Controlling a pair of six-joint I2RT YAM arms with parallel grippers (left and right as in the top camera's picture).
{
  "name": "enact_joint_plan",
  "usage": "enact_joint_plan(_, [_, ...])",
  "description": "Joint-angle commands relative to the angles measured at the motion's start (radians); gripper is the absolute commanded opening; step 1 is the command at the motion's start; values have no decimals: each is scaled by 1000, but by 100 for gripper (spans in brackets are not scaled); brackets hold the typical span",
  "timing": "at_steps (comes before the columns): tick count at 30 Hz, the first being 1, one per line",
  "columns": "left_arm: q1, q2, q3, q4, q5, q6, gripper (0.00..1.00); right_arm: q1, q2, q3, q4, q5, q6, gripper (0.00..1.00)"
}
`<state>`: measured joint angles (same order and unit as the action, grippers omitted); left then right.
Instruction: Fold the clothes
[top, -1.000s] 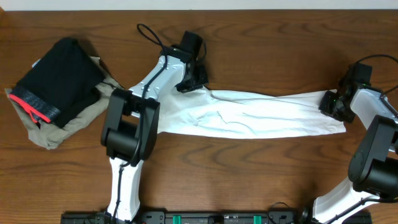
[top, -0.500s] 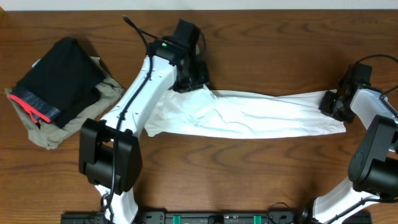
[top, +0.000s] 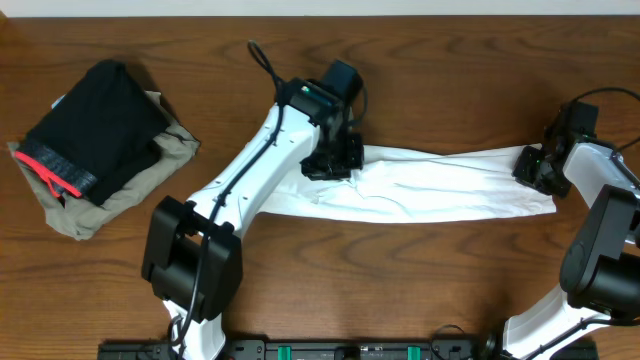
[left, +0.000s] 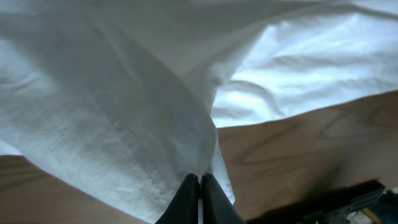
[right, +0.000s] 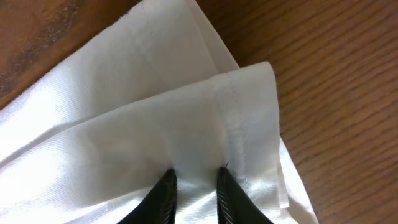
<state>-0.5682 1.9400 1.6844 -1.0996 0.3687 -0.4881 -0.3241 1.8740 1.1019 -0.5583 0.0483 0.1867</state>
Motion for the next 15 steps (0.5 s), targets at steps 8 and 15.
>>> enact_joint_plan(8, [-79, -3, 10, -6, -49, 20, 6, 5, 26, -33, -10, -16, 7, 21])
enact_joint_plan(15, [-80, -2, 8, 13, -49, 21, 35, 5, 26, -33, -10, -16, 7, 21])
